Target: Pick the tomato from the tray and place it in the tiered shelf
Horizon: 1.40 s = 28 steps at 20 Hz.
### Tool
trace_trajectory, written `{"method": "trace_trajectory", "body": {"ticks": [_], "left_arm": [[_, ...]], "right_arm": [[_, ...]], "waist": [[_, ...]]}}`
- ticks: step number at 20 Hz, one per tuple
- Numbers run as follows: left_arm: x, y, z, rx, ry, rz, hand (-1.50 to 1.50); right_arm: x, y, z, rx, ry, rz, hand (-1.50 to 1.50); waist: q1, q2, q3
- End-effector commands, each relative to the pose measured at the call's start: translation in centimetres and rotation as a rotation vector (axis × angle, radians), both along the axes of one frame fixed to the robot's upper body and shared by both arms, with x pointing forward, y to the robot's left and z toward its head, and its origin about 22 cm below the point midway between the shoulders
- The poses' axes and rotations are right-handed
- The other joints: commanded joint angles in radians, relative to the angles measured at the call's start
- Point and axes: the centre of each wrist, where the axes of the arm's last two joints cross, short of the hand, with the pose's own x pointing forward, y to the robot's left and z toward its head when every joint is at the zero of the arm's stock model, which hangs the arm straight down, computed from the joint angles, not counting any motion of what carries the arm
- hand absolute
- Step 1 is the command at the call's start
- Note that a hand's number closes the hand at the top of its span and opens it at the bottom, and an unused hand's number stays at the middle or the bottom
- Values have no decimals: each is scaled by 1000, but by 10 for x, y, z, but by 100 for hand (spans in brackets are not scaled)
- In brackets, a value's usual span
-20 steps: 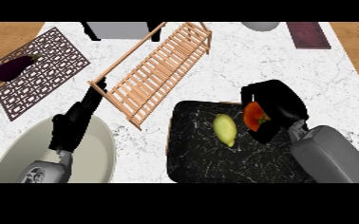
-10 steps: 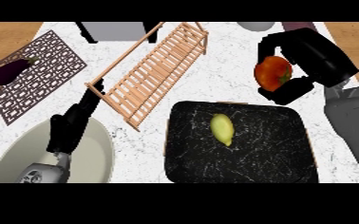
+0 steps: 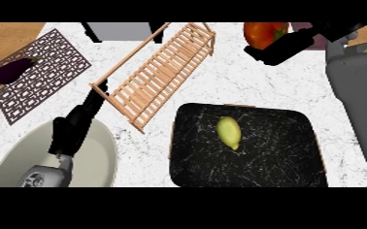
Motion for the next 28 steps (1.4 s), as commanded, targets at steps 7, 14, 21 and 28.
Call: {"method": "trace_trajectory", "body": {"ticks": [7,14,21,28], "left_arm": [[-13,8,-37,8,134,-11,0],[-8,-4,-28,4,129,-27,0],[-1,-10,-22,0,107,-27,0],[-15,-17,-28,16,117,-39,0]], "right_arm": [[48,55,36,36,-11,-70,150],[65,107,8,-71,-23,-19,150],[72,151,-1,-135,37,29,150],[71,175,-46,10,241,128,150]], "waist": [[27,24,-18],[44,30,-18],[54,33,-18],[72,38,-17]]}}
